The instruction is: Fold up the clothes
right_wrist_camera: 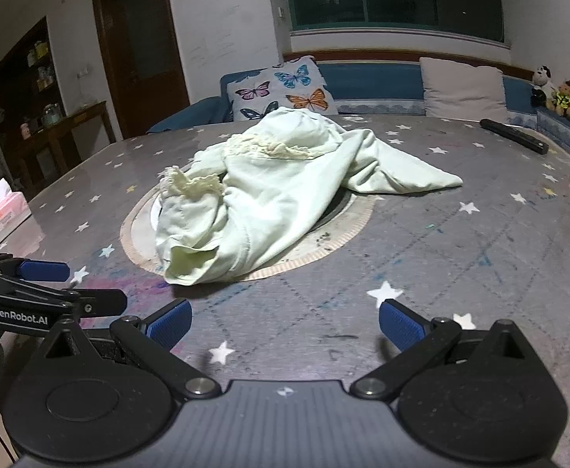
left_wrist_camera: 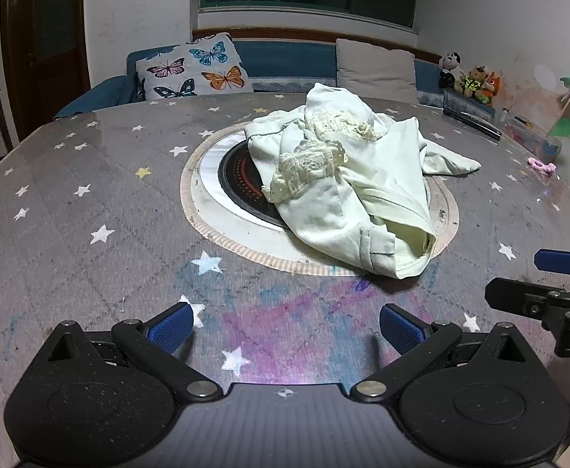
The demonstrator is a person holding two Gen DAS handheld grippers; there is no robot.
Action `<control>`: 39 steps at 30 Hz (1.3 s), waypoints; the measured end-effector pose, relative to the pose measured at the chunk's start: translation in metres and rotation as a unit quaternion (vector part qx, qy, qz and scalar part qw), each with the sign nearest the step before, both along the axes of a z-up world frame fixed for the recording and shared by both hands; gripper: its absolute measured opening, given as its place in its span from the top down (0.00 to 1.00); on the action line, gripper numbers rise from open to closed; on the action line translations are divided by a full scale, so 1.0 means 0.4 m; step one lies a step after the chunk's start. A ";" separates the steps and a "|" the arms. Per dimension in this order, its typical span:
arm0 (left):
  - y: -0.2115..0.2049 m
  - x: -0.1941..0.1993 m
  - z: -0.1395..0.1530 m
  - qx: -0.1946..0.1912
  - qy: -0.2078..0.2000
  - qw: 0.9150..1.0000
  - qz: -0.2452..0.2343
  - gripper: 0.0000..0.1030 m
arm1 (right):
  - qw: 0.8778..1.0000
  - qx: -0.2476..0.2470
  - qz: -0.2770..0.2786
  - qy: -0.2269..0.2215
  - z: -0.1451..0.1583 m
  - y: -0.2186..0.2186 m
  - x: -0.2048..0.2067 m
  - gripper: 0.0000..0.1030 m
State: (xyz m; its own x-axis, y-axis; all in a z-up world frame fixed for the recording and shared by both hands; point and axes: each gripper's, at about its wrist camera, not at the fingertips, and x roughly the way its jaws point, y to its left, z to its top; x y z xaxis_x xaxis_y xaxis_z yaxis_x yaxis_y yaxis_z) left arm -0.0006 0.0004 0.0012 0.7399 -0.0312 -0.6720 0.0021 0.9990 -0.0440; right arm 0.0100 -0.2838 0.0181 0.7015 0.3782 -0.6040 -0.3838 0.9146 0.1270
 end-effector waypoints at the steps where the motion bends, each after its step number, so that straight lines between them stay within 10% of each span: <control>1: 0.001 0.001 0.001 -0.001 0.003 1.000 -0.001 0.00 | 1.000 -0.001 -0.001 0.000 0.001 0.003 -0.001 0.00; 39: -0.002 0.012 -0.017 -0.008 0.019 1.000 -0.005 0.00 | 0.999 -0.032 0.013 0.017 -0.010 0.047 0.006 0.00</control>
